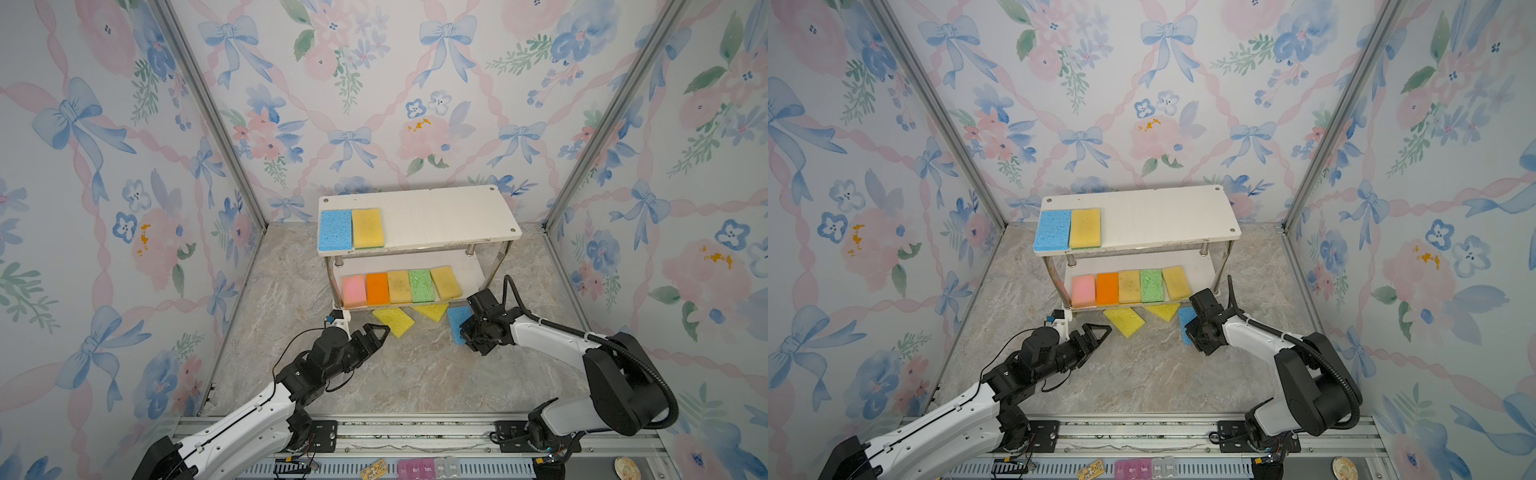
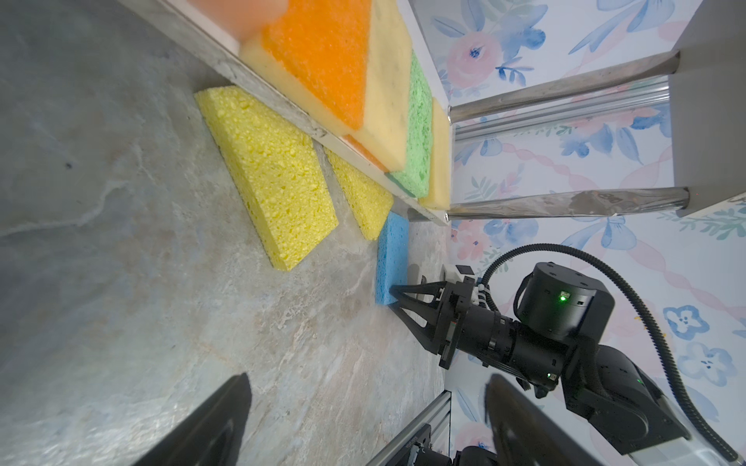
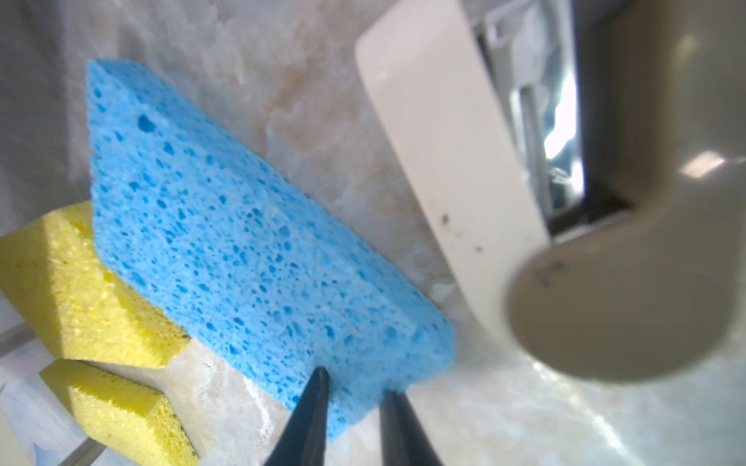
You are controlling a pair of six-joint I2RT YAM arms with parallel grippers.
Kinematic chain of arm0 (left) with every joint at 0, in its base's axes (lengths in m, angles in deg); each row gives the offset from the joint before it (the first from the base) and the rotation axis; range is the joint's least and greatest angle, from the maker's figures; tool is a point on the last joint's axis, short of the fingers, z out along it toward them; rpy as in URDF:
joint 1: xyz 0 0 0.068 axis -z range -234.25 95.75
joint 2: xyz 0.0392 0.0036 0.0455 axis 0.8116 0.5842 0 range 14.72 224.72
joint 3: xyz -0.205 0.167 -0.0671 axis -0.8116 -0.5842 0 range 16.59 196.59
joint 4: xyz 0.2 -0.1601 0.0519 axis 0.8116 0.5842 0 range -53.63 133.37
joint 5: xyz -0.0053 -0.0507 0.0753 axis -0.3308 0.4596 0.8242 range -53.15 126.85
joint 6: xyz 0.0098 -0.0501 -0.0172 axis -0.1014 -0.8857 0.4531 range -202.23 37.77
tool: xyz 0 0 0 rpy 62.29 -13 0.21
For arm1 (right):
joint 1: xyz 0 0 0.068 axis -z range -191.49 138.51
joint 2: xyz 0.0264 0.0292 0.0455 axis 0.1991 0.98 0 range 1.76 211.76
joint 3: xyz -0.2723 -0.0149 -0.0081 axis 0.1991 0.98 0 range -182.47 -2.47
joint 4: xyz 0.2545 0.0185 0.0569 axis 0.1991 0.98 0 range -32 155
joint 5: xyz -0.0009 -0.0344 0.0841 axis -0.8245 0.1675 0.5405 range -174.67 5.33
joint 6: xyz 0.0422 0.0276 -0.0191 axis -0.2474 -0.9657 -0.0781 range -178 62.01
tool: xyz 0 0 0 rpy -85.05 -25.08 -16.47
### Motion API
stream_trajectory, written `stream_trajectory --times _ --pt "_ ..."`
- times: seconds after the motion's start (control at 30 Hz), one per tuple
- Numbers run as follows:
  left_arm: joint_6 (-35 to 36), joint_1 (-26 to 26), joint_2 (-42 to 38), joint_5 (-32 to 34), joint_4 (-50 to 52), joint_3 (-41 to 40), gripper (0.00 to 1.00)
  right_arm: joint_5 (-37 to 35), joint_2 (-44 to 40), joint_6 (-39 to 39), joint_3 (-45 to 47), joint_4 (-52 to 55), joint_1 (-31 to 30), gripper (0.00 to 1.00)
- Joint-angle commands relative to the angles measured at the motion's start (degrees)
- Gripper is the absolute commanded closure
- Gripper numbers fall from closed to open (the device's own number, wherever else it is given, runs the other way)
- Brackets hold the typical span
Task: Arrange cleaning sponges on a shelf
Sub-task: Pick up the cleaning sponge at the center of the table.
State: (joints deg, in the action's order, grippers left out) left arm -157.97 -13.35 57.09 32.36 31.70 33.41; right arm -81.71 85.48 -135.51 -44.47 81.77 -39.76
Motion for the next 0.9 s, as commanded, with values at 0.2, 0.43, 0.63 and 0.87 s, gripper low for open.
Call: stream_trajectory --times 0.2,0.43,0.63,0.87 --pt "-0.3 -0.2 -0.9 -1.6 -0.2 -1.2 0.07 -2.7 -8.7 3.1 -0.5 12.3 -2.2 1.00" --pt "2.5 1.6 4.3 -2.7 -0.8 3.1 0.07 -2.1 -18.2 4.9 1.0 16.8 -4.8 1.00" --pt "-4.5 6.5 9.0 -1.9 -14.3 3.5 0.05 -0.4 -26.5 6.3 -0.4 19.4 -8.8 1.00" --pt "-6.3 13.4 16.2 1.5 -20.0 10.1 0.05 4.9 -33.3 6.3 -1.5 15.5 -10.5 1.00"
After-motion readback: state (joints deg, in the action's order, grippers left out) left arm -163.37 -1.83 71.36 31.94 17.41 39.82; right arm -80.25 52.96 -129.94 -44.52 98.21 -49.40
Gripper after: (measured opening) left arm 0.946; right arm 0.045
